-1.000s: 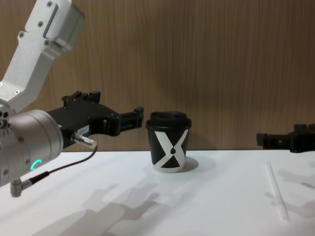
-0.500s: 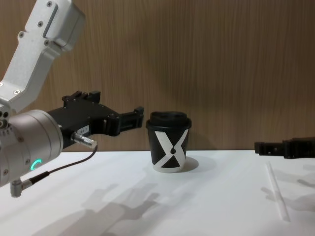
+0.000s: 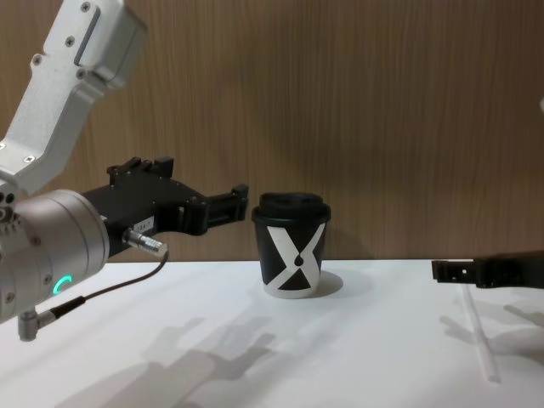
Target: Pick up the straw with one hand, pass it to the other hand, and insert it into the cup.
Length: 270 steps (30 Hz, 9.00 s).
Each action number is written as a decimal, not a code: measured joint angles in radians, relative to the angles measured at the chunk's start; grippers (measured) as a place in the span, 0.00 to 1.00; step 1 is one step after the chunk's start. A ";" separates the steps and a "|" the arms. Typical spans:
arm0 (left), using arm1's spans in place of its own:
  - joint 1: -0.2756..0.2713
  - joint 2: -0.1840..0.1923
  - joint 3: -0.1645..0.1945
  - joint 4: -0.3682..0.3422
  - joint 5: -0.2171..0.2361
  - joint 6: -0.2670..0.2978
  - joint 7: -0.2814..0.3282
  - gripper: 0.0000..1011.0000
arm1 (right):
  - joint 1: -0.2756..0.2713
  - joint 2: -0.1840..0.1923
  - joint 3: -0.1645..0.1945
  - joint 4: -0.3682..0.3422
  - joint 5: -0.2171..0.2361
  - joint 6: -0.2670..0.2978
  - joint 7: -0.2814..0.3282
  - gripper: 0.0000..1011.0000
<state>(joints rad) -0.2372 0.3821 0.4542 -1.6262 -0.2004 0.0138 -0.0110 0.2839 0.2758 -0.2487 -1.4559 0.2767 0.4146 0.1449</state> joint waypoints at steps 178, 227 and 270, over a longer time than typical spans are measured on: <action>0.000 0.000 0.000 0.000 0.000 0.000 0.000 0.99 | 0.003 -0.094 0.098 0.075 -0.076 -0.421 0.046 0.00; 0.000 0.000 0.000 0.000 0.000 0.000 0.000 0.99 | 0.055 -0.095 0.102 -0.063 0.461 -0.720 0.550 0.00; -0.004 0.009 -0.009 -0.026 -0.022 0.014 -0.038 0.99 | 0.066 -0.046 0.061 -0.041 0.527 -0.692 0.639 0.00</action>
<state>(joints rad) -0.2414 0.3908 0.4455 -1.6518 -0.2225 0.0279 -0.0487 0.3500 0.2296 -0.1878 -1.4968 0.8034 -0.2776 0.7837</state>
